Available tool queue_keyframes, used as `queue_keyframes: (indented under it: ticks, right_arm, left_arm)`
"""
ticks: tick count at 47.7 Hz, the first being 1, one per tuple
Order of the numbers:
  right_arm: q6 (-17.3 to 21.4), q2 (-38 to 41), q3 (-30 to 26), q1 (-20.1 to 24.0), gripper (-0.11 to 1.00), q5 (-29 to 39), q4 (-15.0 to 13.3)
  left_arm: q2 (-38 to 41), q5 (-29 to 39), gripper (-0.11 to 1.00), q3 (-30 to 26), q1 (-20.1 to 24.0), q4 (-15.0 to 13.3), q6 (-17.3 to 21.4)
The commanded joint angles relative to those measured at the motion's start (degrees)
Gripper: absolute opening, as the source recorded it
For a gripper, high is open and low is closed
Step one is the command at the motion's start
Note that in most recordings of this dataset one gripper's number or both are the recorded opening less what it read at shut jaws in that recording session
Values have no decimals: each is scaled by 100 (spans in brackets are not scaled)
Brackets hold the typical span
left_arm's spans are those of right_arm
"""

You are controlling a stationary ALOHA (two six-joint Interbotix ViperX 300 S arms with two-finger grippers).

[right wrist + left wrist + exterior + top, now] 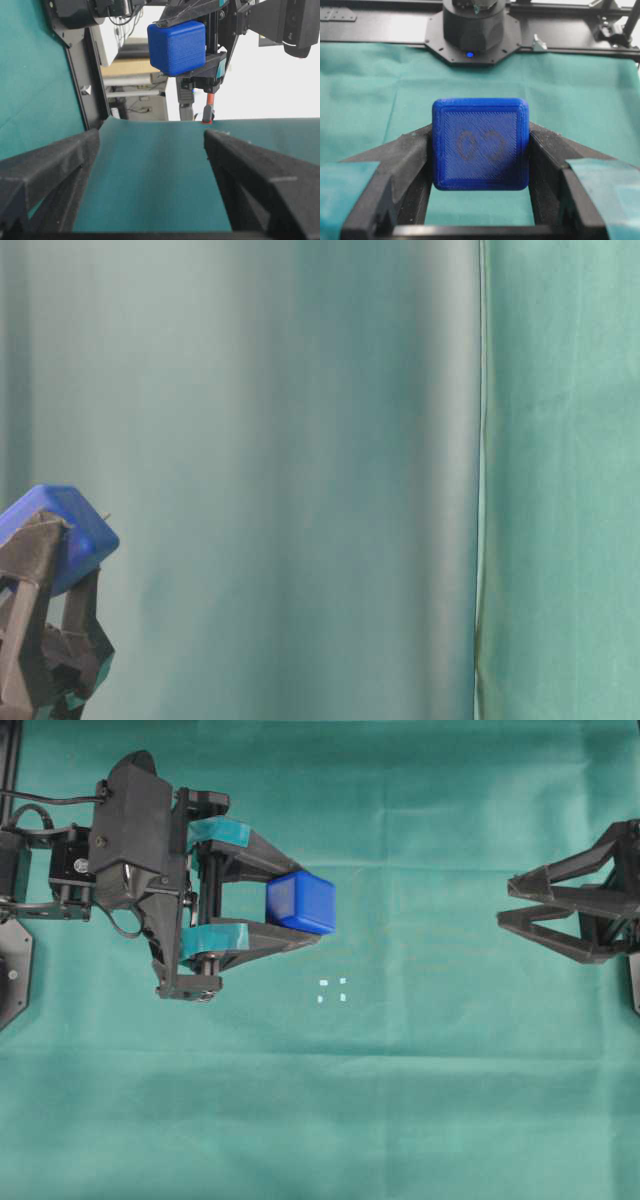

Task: Handover the blue block to the right arm after grasping it with the left arm, then place it in the designated position.
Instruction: 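Hold the cube raised in the left gripper while the right gripper rotates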

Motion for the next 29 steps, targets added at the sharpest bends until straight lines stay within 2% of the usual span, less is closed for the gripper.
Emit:
queue_keyframes:
  ticks: [1, 16, 29]
  right_arm:
    - [9, 9, -167, 18, 94, -26, 0]
    - [9, 141, -264, 18, 94, -26, 0]
    - [9, 817, -738, 18, 94, -35, -9]
  left_arm:
    - [-105, -18, 46, -53, 9, -18, 0]
    - [-105, -18, 46, -44, 18, -9, 0]
    - [-114, 0, 46, -44, 9, -9, 0]
